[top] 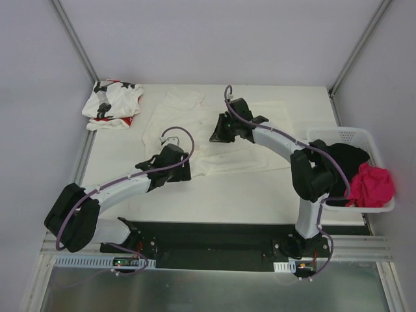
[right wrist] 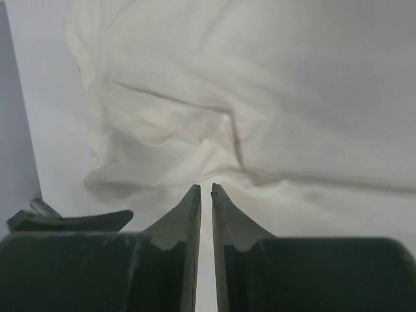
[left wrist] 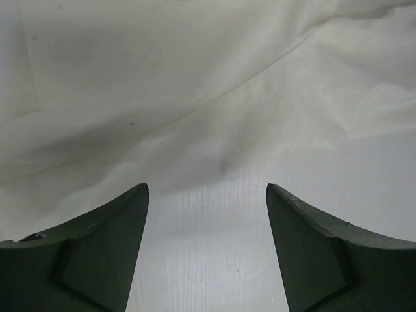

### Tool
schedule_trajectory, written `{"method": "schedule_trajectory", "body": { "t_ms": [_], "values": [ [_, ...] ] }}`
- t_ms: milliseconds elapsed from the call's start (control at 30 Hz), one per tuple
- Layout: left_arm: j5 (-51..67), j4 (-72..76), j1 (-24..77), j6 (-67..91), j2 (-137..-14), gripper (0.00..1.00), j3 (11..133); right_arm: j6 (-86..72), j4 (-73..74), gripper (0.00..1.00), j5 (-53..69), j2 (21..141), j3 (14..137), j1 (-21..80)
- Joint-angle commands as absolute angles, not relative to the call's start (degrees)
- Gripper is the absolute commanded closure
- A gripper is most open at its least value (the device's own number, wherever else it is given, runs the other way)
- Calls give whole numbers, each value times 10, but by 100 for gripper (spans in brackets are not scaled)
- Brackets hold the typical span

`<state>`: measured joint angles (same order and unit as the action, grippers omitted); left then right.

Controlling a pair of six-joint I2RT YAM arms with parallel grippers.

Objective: Fold and stack the t-shirts
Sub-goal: Fold the flattened tshirt in 1/3 of the way

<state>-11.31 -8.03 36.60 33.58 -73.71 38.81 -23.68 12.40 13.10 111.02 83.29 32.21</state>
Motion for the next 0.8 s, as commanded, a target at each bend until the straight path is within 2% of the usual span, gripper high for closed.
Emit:
{"method": "schedule_trajectory", "body": {
  "t_ms": [0, 400, 767],
  "values": [
    [-165, -33, 367, 366, -744, 28, 360, -226, 113, 86, 151, 1050, 808, 335],
    [-243, -32, 367, 440, -744, 29, 340, -213, 84, 86, 176, 1000, 789, 323],
    [-280, -162, 365, 586, -738, 30, 321, -228, 65, 85, 229, 1049, 833, 297]
  ]
}}
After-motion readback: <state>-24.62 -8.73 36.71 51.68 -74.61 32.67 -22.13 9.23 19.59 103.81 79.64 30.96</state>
